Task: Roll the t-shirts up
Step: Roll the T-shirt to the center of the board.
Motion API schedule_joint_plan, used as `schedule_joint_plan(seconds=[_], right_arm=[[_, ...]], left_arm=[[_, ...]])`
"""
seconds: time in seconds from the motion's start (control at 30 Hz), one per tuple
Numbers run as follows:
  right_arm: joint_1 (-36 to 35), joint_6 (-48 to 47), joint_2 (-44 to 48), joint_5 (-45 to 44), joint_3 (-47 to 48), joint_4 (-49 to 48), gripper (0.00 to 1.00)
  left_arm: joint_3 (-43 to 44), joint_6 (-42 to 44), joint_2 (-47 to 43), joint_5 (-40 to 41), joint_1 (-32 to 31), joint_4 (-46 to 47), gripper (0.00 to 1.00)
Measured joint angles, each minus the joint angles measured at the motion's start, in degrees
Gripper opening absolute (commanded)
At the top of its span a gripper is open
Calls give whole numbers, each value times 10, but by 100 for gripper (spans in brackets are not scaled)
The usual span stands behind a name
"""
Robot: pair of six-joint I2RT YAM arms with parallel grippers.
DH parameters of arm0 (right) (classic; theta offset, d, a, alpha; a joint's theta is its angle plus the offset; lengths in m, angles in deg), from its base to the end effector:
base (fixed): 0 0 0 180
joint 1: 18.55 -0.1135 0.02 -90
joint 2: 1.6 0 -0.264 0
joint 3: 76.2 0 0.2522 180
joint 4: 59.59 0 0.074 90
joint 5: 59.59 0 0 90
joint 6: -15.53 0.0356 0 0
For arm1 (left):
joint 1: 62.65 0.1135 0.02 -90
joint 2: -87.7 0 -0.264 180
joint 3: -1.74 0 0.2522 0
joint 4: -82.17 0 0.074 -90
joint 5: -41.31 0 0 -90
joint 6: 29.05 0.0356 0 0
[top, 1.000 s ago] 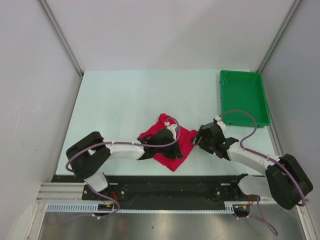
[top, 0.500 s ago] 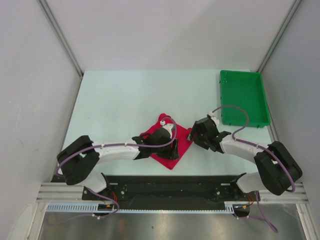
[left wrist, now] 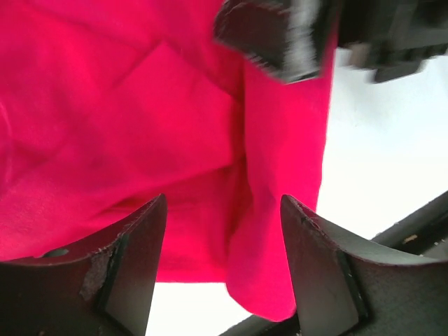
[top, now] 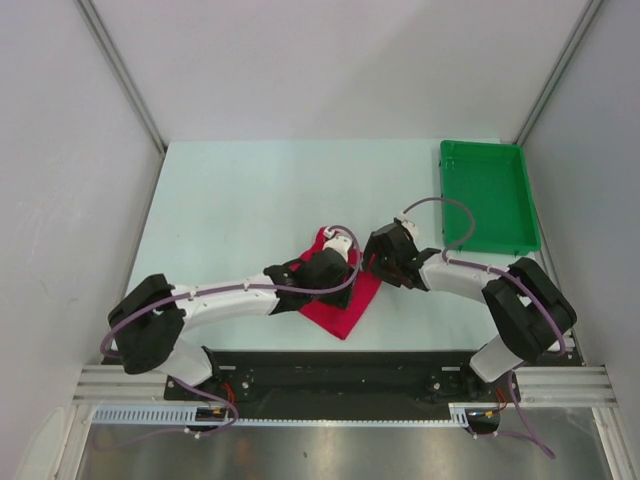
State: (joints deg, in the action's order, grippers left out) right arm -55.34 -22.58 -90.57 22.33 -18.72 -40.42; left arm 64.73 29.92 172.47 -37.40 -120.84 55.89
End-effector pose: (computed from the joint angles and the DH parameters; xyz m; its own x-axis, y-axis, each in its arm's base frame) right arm 0.2429 0.1754 0.1612 -0.7927 0.3800 -0.4768 0.1654 0.8867 0.4317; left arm 0.1656 -0.2538 0.2018 -0.7300 0.2179 -0.6478 0.4529 0.8641 -0.2197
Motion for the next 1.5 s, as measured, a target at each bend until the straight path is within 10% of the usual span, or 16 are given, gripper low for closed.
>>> schedule_joint_plan(seconds=[0.77,0.97,1.13,1.5], right_arm=[[-5,-5,-47,0,47,3,73],[-2,-5,-48,5,49,2,79],[-3,-7,-40,3,49,11,87],[92,-15,170,13,-61,50,90]], left_arm=[[64,33,84,143,-144,-2,63],[96,24,145,194,-149,-30,42],[99,21,160,211,-144,-42,5],[-18,-21,47,31,-74,75,0]])
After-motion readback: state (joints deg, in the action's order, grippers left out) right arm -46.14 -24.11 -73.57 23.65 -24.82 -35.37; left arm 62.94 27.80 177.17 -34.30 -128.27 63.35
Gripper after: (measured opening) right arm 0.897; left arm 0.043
